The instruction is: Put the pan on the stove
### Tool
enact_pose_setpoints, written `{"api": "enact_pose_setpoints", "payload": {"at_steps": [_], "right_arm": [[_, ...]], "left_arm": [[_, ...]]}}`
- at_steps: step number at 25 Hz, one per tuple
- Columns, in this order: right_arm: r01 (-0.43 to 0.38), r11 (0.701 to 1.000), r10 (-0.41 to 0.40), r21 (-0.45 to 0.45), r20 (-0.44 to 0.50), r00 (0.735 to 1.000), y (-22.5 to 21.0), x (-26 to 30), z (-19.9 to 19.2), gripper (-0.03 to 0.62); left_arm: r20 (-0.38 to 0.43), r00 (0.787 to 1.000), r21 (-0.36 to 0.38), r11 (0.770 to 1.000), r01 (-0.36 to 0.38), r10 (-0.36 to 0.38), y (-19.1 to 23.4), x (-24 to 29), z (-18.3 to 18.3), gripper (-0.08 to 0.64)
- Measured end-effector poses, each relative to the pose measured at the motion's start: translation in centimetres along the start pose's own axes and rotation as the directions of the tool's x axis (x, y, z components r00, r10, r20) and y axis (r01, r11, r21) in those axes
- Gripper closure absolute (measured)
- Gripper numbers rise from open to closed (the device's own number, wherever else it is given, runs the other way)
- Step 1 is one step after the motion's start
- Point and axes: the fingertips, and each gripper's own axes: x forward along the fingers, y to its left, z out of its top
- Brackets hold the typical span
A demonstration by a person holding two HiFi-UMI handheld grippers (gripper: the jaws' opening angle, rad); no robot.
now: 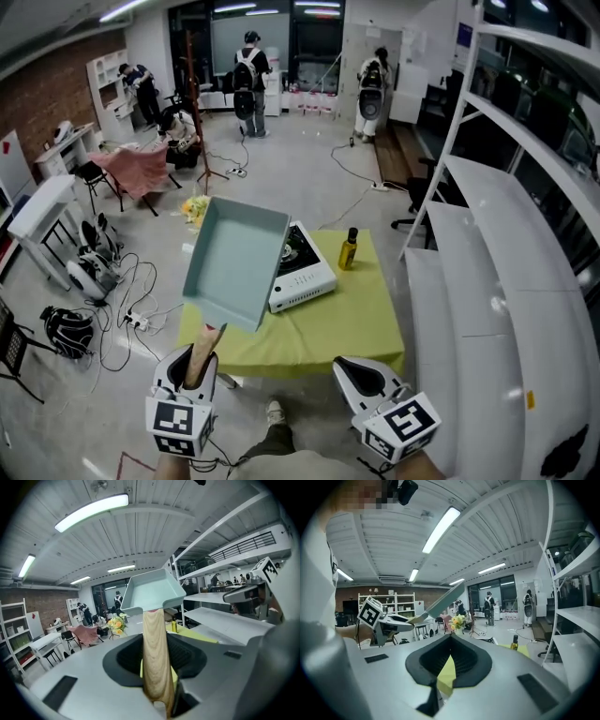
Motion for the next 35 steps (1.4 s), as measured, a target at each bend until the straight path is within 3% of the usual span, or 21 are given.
{"api": "enact_pose_setpoints", "payload": {"at_steps": [8, 20, 26, 35], "right_arm": [[0.063, 0.998, -0.063, 0.021, -0.025, 0.998, -4.5, 10.2, 2.3, 0.587], [0.137, 0.991, -0.136, 0.009, -0.072, 0.988, -11.8, 20.8, 2.8, 0.586], [0.122, 0.992, -0.119, 0.025, -0.105, 0.987, -15.3, 24.4, 1.8, 0.586], [0.038, 0.999, -0.031, 0.031, -0.199, 0.980, -20.8, 28.5, -1.6, 0.586]], "left_arm": [[-0.013, 0.999, 0.017, 0.999, 0.036, -0.036, 6.1, 9.3, 0.6, 0.419], [-0.067, 0.989, 0.027, 0.991, 0.131, -0.129, 9.7, 20.9, -0.5, 0.419], [-0.133, 0.983, 0.021, 0.991, 0.131, -0.127, 10.0, 25.7, -2.1, 0.419], [-0.244, 0.965, -0.019, 0.995, 0.094, -0.096, 8.1, 32.4, -5.2, 0.419]]}}
